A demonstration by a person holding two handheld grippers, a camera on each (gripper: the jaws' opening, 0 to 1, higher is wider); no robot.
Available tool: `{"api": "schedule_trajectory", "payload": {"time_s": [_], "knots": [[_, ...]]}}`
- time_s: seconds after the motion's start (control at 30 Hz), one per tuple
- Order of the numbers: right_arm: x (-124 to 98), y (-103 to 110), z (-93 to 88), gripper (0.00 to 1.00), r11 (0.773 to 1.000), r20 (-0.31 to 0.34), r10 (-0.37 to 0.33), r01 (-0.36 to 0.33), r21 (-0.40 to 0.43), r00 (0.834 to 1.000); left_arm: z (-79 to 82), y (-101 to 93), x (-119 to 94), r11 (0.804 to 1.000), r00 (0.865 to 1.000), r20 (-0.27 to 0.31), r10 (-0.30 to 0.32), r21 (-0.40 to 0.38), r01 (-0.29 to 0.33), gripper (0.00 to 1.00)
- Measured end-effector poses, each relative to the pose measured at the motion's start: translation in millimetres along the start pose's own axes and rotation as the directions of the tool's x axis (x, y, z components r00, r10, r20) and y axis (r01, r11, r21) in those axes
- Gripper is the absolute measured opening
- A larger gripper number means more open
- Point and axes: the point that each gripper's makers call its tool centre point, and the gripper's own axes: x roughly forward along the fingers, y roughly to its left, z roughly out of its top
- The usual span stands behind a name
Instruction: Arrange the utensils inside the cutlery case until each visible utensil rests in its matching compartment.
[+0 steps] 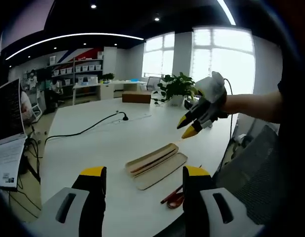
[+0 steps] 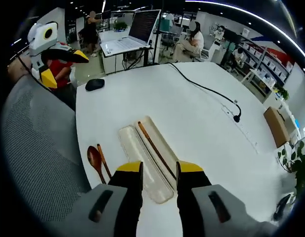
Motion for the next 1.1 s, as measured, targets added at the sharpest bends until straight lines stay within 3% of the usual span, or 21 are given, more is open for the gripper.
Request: {"api": "schedule_trajectory", "payload": {"time_s": [0.5,1.1], "knots": [[-14,31,-13.6,0.23,0.999,0.030,-0.011,0.010,0.047,0.999,-0.8,-8.1,0,0.999,1.000,-0.005,-0.027,0.031,0.027,0.65],[-25,58,-42.2,0.23,0.997,-0.001,0.029,-0.029,0.067,1.000,-1.7,-14.2,1,0.998,0.999,-0.017,-0.049,0.047,0.050,0.65]]}}
